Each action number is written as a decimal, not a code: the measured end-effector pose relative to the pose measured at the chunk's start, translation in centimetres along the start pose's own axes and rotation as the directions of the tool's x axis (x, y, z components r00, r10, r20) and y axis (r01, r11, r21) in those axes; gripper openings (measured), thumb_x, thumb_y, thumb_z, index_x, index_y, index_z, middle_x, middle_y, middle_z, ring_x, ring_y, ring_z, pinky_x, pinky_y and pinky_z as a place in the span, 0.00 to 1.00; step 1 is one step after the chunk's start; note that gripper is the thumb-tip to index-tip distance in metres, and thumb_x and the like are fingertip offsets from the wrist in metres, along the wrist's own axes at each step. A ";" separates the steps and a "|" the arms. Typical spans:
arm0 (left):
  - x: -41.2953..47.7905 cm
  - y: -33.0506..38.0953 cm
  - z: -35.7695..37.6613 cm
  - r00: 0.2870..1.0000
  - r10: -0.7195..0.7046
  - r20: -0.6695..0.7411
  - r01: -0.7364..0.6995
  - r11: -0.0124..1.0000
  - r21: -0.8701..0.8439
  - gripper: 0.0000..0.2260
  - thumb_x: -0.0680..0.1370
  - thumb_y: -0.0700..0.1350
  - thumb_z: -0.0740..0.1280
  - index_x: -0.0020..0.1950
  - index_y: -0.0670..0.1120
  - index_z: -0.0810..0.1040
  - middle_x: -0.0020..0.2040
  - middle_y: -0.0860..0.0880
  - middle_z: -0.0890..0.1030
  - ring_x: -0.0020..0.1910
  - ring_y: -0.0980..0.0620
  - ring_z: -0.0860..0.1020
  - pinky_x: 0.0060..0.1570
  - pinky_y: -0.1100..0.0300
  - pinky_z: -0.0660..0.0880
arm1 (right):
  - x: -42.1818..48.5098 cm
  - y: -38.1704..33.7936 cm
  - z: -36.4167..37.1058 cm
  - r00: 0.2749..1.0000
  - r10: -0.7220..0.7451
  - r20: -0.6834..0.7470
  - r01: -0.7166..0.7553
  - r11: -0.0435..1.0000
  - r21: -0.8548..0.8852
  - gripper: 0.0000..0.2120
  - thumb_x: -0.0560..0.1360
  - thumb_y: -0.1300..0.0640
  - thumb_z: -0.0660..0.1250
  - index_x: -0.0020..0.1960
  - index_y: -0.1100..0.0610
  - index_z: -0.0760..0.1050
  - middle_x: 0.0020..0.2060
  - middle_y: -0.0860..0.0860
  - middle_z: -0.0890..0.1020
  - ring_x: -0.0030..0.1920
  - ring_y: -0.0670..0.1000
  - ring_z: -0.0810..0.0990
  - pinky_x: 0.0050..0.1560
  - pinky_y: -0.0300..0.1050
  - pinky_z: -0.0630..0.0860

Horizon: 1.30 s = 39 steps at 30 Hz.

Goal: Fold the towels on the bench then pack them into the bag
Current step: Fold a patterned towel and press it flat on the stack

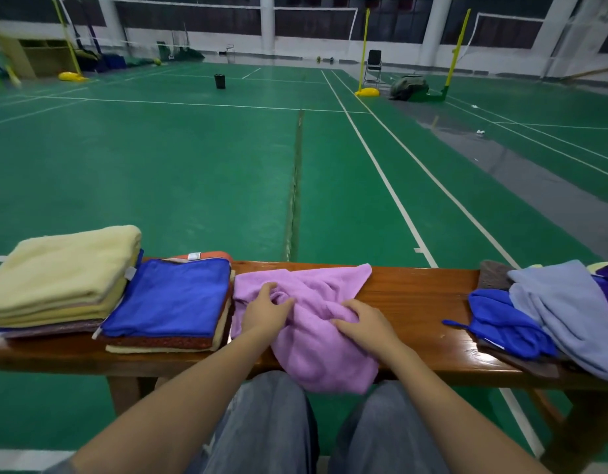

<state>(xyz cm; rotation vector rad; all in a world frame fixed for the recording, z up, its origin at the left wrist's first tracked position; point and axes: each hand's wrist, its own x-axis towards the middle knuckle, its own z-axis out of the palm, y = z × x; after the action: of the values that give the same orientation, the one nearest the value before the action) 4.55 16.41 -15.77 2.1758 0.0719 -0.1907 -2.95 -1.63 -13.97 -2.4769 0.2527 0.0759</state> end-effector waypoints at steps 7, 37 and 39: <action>-0.5 0.5 1.2 0.998 -0.001 0.068 -0.004 0.997 0.080 0.33 0.71 0.61 0.68 0.73 0.52 0.63 0.69 0.43 0.68 0.66 0.40 0.70 0.65 0.46 0.68 | -0.6 -0.6 0.6 0.994 0.078 0.080 -0.096 0.964 0.249 0.16 0.78 0.49 0.61 0.33 0.51 0.73 0.37 0.51 0.79 0.39 0.51 0.76 0.36 0.43 0.68; 0.4 6.8 -7.1 0.873 0.488 -0.021 -0.484 0.858 -0.171 0.32 0.68 0.28 0.70 0.70 0.41 0.68 0.70 0.43 0.68 0.67 0.51 0.66 0.64 0.68 0.60 | 4.2 0.0 -7.7 0.638 0.659 -0.398 0.176 0.379 0.909 0.05 0.81 0.58 0.57 0.54 0.57 0.69 0.50 0.56 0.74 0.50 0.53 0.73 0.49 0.45 0.71; 0.8 6.9 -7.8 0.869 0.492 -0.047 -0.493 0.855 -0.160 0.31 0.68 0.27 0.70 0.69 0.40 0.69 0.67 0.42 0.71 0.65 0.50 0.69 0.63 0.66 0.62 | 4.1 0.6 -9.3 0.592 0.675 -0.440 0.214 0.395 0.893 0.02 0.81 0.57 0.57 0.51 0.55 0.68 0.52 0.57 0.75 0.51 0.53 0.73 0.50 0.47 0.72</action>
<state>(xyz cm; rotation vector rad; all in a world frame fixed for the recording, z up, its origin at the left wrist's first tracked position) 7.01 18.82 -5.86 1.9536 -0.4530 0.1129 0.89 -8.40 -7.37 -1.1386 0.8307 -0.8453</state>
